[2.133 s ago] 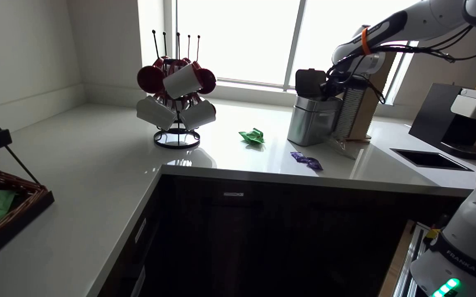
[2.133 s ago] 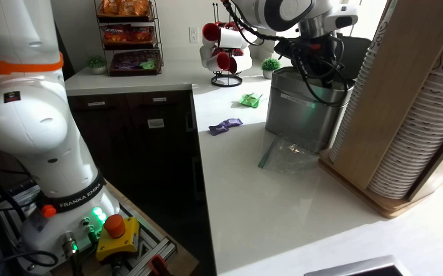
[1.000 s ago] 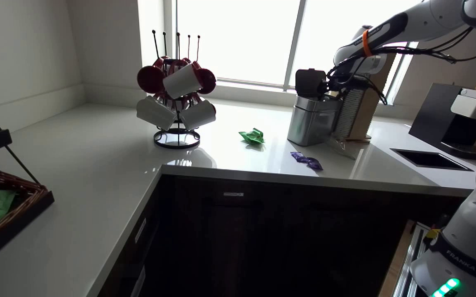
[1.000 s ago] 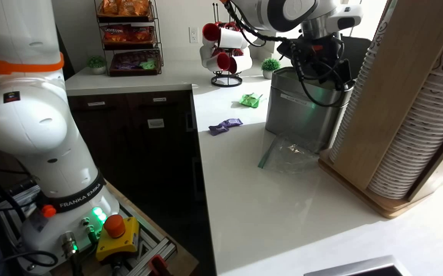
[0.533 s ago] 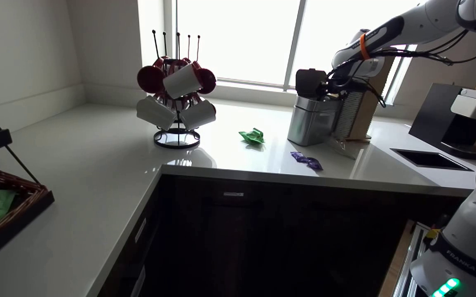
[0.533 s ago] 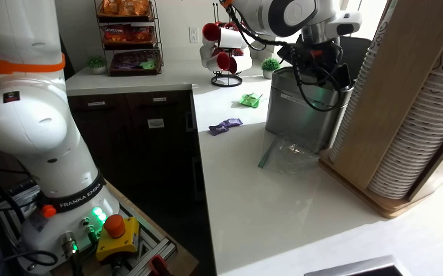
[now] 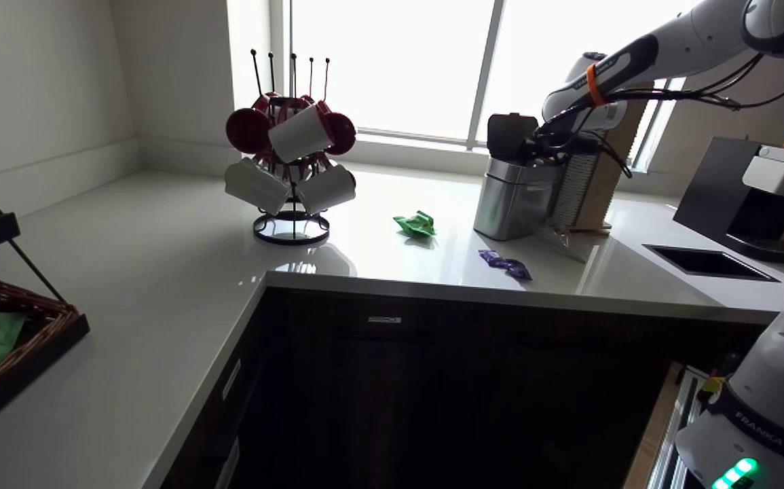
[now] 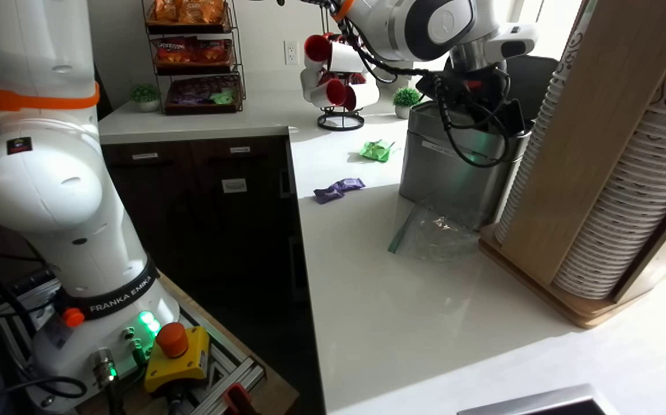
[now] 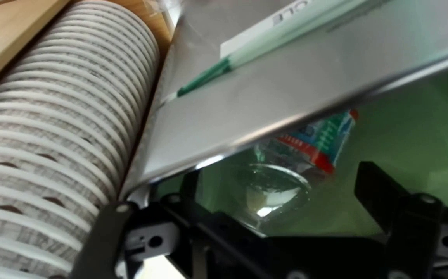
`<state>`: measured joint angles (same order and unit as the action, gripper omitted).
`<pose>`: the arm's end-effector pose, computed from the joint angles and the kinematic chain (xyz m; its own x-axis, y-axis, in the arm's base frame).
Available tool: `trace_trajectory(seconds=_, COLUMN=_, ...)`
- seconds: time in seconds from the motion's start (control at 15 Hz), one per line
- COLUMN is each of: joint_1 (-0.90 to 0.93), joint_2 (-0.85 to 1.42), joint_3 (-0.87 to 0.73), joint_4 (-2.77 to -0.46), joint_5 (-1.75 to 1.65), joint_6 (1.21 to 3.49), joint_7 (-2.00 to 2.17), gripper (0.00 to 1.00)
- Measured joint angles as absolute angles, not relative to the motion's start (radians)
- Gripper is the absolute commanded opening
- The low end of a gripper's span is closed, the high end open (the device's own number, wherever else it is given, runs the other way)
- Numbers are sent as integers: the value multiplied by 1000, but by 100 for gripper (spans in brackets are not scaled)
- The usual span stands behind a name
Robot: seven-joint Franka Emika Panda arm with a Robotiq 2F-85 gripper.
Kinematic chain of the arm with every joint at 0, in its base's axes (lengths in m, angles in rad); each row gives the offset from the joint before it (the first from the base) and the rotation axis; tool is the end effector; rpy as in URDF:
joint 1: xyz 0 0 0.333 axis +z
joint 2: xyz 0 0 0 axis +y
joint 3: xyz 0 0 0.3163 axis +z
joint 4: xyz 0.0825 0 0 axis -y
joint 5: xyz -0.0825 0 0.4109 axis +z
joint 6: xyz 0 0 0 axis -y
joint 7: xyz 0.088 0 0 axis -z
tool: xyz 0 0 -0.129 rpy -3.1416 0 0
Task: Remove the bottle from the silver object
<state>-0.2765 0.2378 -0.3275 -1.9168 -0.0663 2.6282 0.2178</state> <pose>0.5657 -0.3763 0.3967 0.6512 -0.5902 0.4771 -0.6828 -0.7300 0.0288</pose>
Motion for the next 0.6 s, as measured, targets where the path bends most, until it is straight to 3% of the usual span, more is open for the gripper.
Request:
trace_trajectory(seconds=0.2, joint_1=-258, joint_2=249, joint_3=-343, joint_4=-1906, joint_5=-129, joint_6=2612, joint_7=267, gripper=100)
trace_trajectory(seconds=0.27, joint_1=-253, joint_2=253, joint_3=-346, joint_4=-1901, joint_5=-144, joint_6=2605, joint_7=277, gripper=75)
trace_trajectory(seconds=0.4, joint_1=-247, joint_2=259, joint_3=-351, joint_4=-1891, joint_5=-166, joint_6=2590, joint_7=290, gripper=68)
trace_trajectory(seconds=0.6, joint_1=-244, joint_2=265, joint_3=-352, joint_4=-1883, joint_5=-179, joint_6=2583, joint_7=296, gripper=42)
